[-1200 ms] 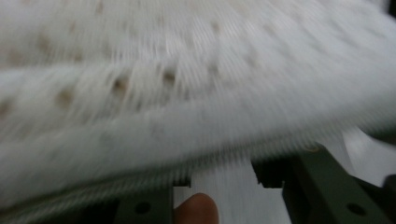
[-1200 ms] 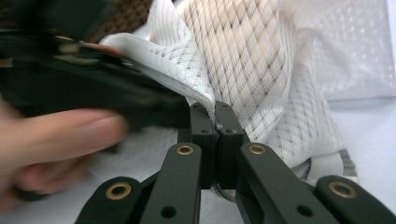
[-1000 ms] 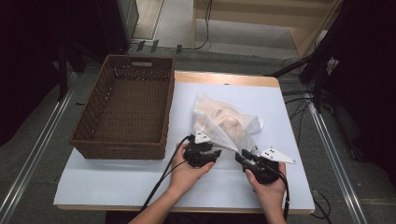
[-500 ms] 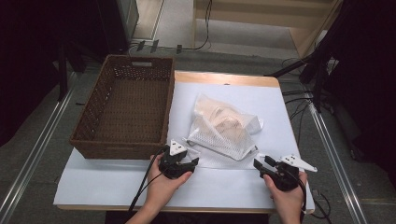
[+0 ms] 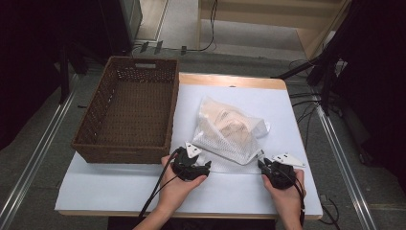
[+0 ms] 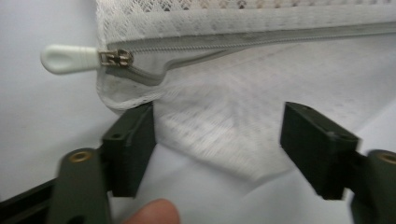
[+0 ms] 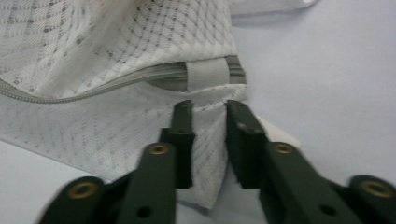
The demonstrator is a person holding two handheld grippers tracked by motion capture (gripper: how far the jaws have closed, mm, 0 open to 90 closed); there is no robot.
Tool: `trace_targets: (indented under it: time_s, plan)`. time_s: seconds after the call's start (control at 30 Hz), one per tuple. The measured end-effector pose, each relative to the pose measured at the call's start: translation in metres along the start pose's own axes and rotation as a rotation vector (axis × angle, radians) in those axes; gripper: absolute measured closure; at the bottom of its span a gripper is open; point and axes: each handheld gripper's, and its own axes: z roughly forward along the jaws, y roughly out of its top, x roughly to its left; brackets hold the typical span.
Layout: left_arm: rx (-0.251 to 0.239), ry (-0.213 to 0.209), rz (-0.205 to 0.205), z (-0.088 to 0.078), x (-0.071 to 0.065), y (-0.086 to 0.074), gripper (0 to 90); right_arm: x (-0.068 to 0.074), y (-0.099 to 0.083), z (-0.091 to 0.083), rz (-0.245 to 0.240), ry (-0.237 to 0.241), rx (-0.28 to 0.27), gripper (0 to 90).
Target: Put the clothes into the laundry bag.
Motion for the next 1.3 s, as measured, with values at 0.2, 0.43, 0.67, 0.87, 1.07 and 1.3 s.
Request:
trace_targets:
  time_s: [0.2,0.43,0.67,0.87,1.07,1.3]
  plan:
    - [0.024,-0.074,-0.028,-0.011,0.016,-0.005,85.7,-0.008,-0.001,-0.005,0.02,0.035,0.014,90.0]
    - [0.031,-0.223,-0.002,-0.028,0.019,-0.025,90.0,-0.015,-0.008,-0.018,0.028,0.037,0.04,90.0]
    - [-0.01,-0.212,-0.052,-0.049,0.029,-0.044,65.4,-0.019,-0.015,-0.034,0.094,0.016,0.03,90.0]
    - [-0.105,-0.224,-0.088,-0.055,0.025,-0.037,44.7,-0.022,-0.01,-0.04,0.091,0.003,-0.092,70.8]
    - [-0.075,-0.162,-0.057,-0.039,0.012,-0.023,37.4,-0.014,-0.001,-0.03,0.086,0.075,-0.139,59.9]
    - [-0.008,-0.104,0.028,-0.035,0.021,-0.033,71.7,-0.008,0.005,0.004,0.03,0.077,-0.031,66.2]
